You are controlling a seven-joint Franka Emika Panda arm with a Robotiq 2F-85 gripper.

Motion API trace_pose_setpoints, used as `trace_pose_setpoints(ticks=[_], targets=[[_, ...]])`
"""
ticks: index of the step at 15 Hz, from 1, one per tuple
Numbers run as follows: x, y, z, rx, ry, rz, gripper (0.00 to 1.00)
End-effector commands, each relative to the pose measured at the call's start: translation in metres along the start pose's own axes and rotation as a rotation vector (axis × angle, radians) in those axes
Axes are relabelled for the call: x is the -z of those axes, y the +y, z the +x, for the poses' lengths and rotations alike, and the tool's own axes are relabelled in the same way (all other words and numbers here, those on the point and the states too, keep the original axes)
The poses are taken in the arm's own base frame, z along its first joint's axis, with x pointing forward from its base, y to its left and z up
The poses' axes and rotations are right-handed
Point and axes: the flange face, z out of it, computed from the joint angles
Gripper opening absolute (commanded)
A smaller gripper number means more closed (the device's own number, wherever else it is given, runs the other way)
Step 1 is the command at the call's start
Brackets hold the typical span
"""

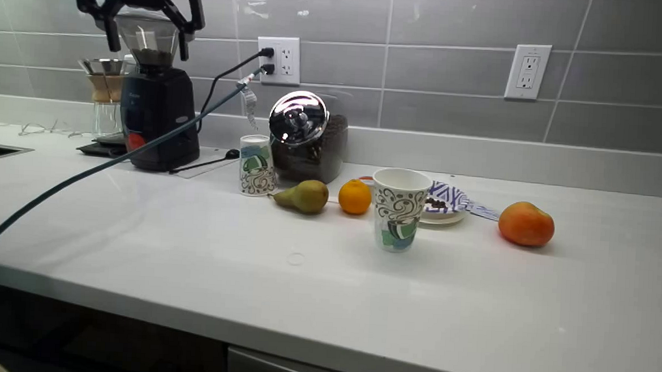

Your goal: Move the pear backwards

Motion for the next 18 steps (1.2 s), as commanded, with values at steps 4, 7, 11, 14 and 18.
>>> trace_pose_setpoints(ticks=[4,7,11,14,18], targets=[[-0.034,0.077,-0.025,0.264,-0.204,-0.104,1.00],[-0.056,0.099,-0.020,0.394,-0.244,-0.191,1.00],[-0.088,0.128,-0.012,0.474,-0.155,-0.240,1.00],[-0.087,0.123,-0.012,0.454,-0.169,-0.239,1.00],[-0.101,0.124,-0.010,0.491,-0.174,-0.235,1.00]])
